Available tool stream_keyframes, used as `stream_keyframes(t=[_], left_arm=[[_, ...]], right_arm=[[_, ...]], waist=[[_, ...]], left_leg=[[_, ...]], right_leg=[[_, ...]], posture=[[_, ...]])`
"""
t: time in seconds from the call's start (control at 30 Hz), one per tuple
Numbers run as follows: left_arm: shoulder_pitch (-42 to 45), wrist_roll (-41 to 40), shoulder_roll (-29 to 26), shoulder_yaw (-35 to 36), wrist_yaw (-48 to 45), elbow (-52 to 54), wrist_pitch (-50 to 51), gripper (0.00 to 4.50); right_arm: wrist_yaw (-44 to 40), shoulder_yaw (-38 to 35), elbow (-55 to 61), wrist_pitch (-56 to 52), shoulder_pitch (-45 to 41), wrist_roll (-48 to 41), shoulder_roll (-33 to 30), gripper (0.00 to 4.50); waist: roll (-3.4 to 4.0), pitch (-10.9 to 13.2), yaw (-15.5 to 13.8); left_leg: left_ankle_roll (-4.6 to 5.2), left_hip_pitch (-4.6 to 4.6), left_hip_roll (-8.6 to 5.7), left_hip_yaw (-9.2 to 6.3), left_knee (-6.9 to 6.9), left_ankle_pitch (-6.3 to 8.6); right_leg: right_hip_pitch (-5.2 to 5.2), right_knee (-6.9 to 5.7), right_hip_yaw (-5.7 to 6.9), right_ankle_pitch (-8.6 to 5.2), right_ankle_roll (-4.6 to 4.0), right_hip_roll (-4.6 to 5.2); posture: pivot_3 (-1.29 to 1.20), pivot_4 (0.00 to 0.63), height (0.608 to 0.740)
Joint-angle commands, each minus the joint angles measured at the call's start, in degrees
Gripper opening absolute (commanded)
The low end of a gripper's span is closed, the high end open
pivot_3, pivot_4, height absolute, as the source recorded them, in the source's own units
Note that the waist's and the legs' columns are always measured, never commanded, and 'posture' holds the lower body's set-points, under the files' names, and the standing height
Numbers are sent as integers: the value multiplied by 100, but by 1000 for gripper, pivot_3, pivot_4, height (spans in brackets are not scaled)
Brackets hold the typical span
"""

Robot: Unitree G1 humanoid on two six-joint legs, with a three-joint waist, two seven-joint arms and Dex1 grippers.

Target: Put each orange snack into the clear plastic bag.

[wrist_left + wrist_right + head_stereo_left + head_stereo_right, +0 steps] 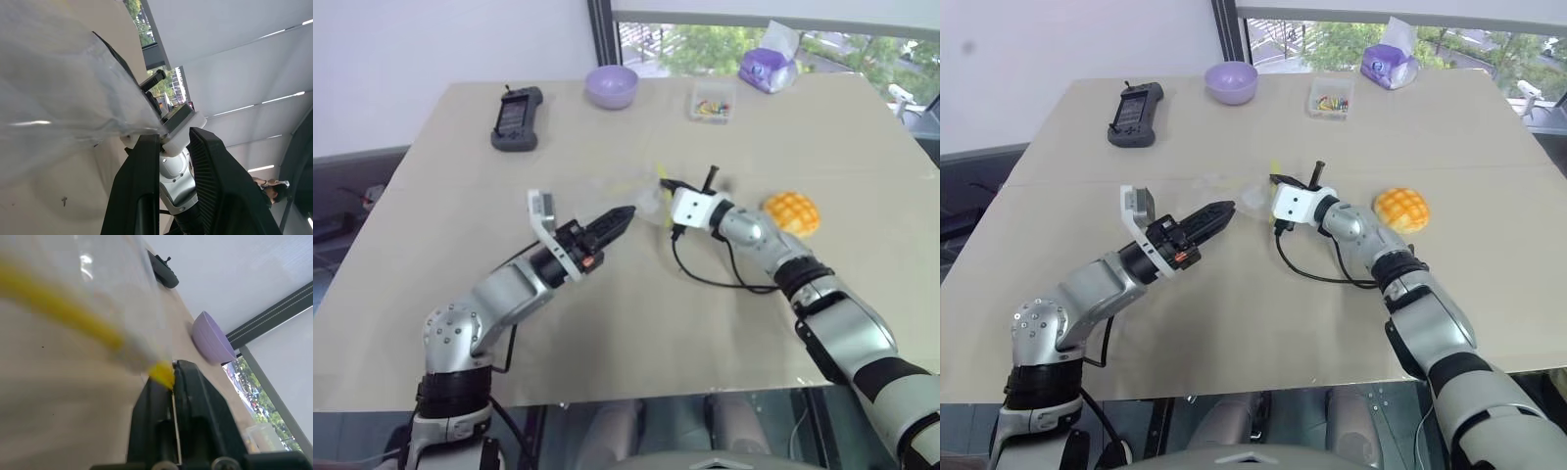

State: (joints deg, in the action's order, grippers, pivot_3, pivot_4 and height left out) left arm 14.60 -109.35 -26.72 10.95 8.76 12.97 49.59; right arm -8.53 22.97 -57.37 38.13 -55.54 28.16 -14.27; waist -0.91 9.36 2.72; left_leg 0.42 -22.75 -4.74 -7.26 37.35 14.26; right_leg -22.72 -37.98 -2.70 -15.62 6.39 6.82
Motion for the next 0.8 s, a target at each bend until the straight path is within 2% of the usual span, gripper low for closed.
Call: stream_keyframes(t=[0.03,0.23,0.4,0.57,0.8], left_arm=[[-29,-128,-62,14,-38,271,-49,1021],[5,-97,-86,23,-70,193,-41,1021],[39,-77,-124,29,-117,114,-28,1021],[188,29,-113,-11,-171,-110,-7,1021],[310,144,-30,-55,-203,-286,19,1021]], right_arm=[[57,-72,198,207,-113,-34,-74,28],[-302,-188,846,4,104,-170,-376,28],[-858,-548,2135,-1231,649,-572,-525,28],[-1451,-607,3679,-2144,1179,-585,-685,28],[-1675,-531,4952,-3439,1549,-15,-835,28]], waist=[[0,0,1],[0,0,0],[0,0,-13],[1,0,-18],[1,0,-43]], left_leg=[[0,0,0,0,0,0],[0,0,0,-1,0,0],[0,0,0,-2,0,0],[0,0,1,-1,0,0],[0,-1,0,-4,0,0]], right_leg=[[0,0,0,0,0,0],[0,-1,0,0,0,0],[1,-2,0,0,0,-1],[-1,-3,-1,0,0,-1],[-1,-2,0,0,0,0]], posture=[[0,150,740],[0,150,740],[0,150,740],[0,150,740],[0,150,740]])
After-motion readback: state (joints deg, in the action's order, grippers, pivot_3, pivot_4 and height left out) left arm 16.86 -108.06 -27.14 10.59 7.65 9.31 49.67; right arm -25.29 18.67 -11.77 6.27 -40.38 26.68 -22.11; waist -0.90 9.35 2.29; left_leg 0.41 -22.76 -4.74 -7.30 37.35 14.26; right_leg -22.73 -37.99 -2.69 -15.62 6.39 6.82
